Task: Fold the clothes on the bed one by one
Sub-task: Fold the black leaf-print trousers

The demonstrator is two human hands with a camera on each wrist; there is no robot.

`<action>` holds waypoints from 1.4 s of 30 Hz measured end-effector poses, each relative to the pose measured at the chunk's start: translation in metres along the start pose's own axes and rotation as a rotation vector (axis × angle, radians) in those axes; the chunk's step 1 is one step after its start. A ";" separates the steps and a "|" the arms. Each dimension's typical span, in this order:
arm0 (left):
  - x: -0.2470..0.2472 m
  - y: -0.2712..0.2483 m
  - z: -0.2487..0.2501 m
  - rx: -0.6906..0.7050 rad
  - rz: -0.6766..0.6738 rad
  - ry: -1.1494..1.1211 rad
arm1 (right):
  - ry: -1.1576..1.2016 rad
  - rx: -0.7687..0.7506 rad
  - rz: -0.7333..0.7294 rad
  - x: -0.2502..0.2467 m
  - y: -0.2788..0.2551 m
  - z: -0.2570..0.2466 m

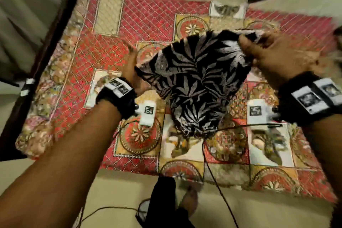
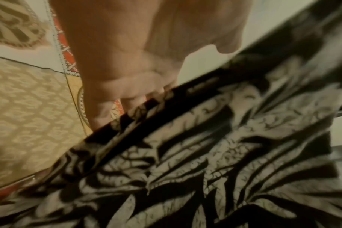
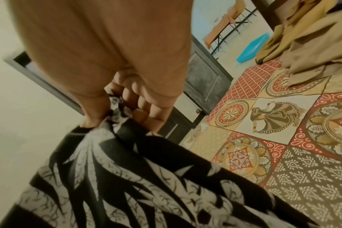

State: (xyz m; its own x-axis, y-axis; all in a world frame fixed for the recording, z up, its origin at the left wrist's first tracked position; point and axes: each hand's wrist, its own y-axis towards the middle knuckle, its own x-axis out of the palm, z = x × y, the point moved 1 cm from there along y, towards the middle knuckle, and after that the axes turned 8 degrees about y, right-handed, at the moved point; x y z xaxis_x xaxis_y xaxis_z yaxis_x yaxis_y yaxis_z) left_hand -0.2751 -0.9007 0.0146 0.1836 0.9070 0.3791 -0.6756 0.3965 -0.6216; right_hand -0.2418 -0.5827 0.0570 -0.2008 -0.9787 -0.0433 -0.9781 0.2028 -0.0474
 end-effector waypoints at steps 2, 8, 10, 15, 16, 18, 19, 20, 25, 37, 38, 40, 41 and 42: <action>0.009 0.039 -0.006 0.043 -0.150 -0.106 | -0.096 0.042 -0.016 0.003 0.032 0.016; -0.030 0.143 -0.003 0.108 0.093 0.173 | -0.149 0.074 -0.012 -0.002 0.101 0.032; -0.040 0.166 0.005 0.175 0.175 0.282 | -0.198 0.083 -0.002 -0.007 0.122 0.032; -0.031 0.192 0.062 0.353 0.280 0.546 | -0.250 0.147 0.023 -0.025 0.158 0.037; -0.030 0.205 0.074 0.399 0.286 0.586 | -0.247 0.156 0.043 -0.030 0.168 0.041; -0.031 0.227 0.099 0.476 0.332 0.649 | -0.292 0.165 0.087 -0.038 0.190 0.047; -0.029 0.235 0.112 0.502 0.355 0.679 | -0.316 0.172 0.109 -0.041 0.202 0.051; -0.030 0.248 0.123 0.531 0.353 0.691 | -0.331 0.175 0.129 -0.043 0.212 0.054; -0.023 0.275 0.141 0.581 0.270 0.802 | -0.507 0.207 0.102 -0.051 0.240 0.076; -0.012 0.314 0.068 0.577 0.305 1.498 | -0.510 0.029 0.046 -0.046 0.205 0.155; 0.002 0.318 0.076 0.574 0.288 1.582 | -0.505 0.008 0.032 -0.048 0.207 0.154; 0.031 0.336 0.094 0.554 0.233 1.797 | -0.523 -0.020 -0.008 -0.049 0.210 0.147; 0.043 0.344 0.105 0.541 0.196 1.903 | -0.516 -0.019 -0.020 -0.051 0.210 0.142; 0.047 0.354 0.112 0.517 0.168 2.007 | -0.500 -0.011 -0.034 -0.053 0.211 0.140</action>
State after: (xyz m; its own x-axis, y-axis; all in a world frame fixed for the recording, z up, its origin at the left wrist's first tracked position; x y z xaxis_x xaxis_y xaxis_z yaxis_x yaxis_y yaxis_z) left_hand -0.5855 -0.7333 -0.1104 0.2192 -0.0731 -0.9729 -0.7924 0.5684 -0.2213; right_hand -0.4300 -0.4834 -0.0909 -0.1209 -0.8488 -0.5147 -0.9846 0.1684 -0.0465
